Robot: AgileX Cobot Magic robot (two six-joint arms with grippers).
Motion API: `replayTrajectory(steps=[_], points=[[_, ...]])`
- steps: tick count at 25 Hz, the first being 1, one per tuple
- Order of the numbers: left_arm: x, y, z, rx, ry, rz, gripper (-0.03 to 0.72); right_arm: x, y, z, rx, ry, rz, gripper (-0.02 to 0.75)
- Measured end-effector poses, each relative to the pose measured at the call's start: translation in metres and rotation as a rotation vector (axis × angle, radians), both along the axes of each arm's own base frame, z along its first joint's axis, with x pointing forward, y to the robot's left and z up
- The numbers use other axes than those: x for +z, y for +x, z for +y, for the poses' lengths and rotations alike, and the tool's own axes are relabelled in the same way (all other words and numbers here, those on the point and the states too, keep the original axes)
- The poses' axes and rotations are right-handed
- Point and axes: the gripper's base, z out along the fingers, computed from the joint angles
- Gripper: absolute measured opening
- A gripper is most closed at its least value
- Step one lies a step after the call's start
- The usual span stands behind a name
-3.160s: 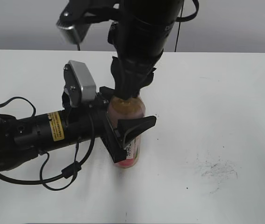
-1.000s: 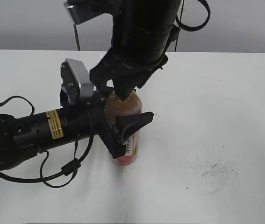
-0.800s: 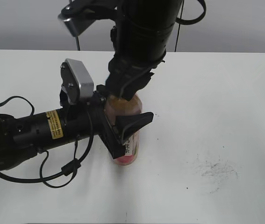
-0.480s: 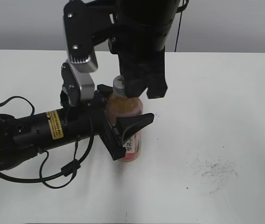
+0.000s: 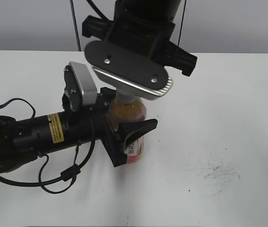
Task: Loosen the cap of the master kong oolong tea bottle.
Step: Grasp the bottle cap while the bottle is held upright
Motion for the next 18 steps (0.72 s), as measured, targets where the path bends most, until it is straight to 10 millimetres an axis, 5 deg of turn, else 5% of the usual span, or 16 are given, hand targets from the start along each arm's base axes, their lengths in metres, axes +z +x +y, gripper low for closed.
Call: replayTrajectory(steps=[4,8,14,18], points=[[0.0,-0.0007,-0.0004,-0.008,0.002,-0.004,0.445,0.0005,-0.0006,0.0006,0.192,-0.024,-0.039,0.273],[0.0,-0.0007,-0.0004,-0.008,0.002,-0.004,0.445,0.0004,-0.0006,0.0005,0.142,-0.017,-0.026,0.275],[0.0002,0.0021,0.0007,0.029,-0.014,0.028,0.445,0.0008,-0.0051,0.0045,-0.315,0.077,0.108,0.435],[0.0003,0.003,0.0011,0.04,-0.018,0.034,0.445,0.0007,-0.0017,0.0015,-0.769,0.135,0.172,0.468]])
